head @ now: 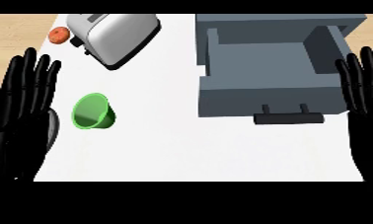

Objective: Pick up the cup, place it into the drawer and close the drawer

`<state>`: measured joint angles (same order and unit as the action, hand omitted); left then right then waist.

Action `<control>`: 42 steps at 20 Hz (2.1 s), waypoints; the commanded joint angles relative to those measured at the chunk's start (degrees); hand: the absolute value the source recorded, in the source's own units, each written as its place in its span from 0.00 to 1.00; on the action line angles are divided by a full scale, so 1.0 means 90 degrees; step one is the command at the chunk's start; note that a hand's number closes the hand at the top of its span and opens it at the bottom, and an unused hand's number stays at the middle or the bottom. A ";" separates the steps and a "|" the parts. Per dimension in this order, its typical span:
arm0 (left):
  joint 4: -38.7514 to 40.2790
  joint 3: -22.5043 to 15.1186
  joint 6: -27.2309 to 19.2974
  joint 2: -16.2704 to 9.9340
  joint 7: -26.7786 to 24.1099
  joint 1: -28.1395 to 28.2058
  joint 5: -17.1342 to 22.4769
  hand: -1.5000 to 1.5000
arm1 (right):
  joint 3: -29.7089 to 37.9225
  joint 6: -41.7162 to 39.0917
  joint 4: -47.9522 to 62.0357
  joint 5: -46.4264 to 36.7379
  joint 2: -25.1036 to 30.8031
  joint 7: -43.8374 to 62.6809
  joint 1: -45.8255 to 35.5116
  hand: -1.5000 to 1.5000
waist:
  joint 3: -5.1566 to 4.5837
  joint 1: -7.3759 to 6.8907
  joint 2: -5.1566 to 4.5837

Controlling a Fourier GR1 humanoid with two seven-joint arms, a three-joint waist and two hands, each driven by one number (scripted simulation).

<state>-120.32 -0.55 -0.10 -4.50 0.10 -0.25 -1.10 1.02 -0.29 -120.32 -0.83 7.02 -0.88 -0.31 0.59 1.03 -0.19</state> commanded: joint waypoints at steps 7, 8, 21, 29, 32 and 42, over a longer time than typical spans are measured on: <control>0.0737 0.1018 0.0925 -0.0286 0.0558 0.0228 0.2251 0.00 | -0.0297 -0.0514 0.0335 0.0302 0.0149 0.0635 -0.0116 0.00 | -0.0081 -0.0239 -0.0008; 0.1061 0.1267 0.0948 -0.0314 0.0410 0.0223 0.2414 0.00 | -0.0287 -0.0633 0.0319 0.0435 0.0162 0.0491 -0.0089 0.00 | -0.0076 -0.0176 -0.0004; 0.3885 0.1938 0.1612 -0.0949 -0.0575 -0.0752 0.2218 0.00 | 0.0266 -0.0805 0.1305 0.0700 0.0221 0.0598 -0.1151 0.00 | -0.0067 -0.0108 0.0015; 0.5051 0.1799 0.1432 -0.0764 -0.1418 -0.0694 0.1525 0.00 | 0.0148 -0.0891 0.1189 0.0526 0.0135 0.0413 -0.0964 0.00 | -0.0066 -0.0102 0.0021; 0.6288 0.2012 0.1722 -0.0958 -0.2566 -0.0508 0.1176 0.00 | 0.0255 -0.0837 0.1670 0.0467 0.0178 0.0329 -0.1331 0.00 | -0.0070 -0.0103 0.0003; 0.9877 0.2311 0.2147 -0.1650 -0.4402 -0.1818 0.0775 0.00 | 0.0453 -0.0975 0.1277 0.0734 0.0323 0.0812 -0.1422 0.00 | -0.0077 -0.0031 -0.0007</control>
<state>-44.31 19.16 17.32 -16.64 -31.48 -13.26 8.13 5.15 -8.88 -108.79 5.94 9.99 6.35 -13.37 -0.06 0.45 -0.14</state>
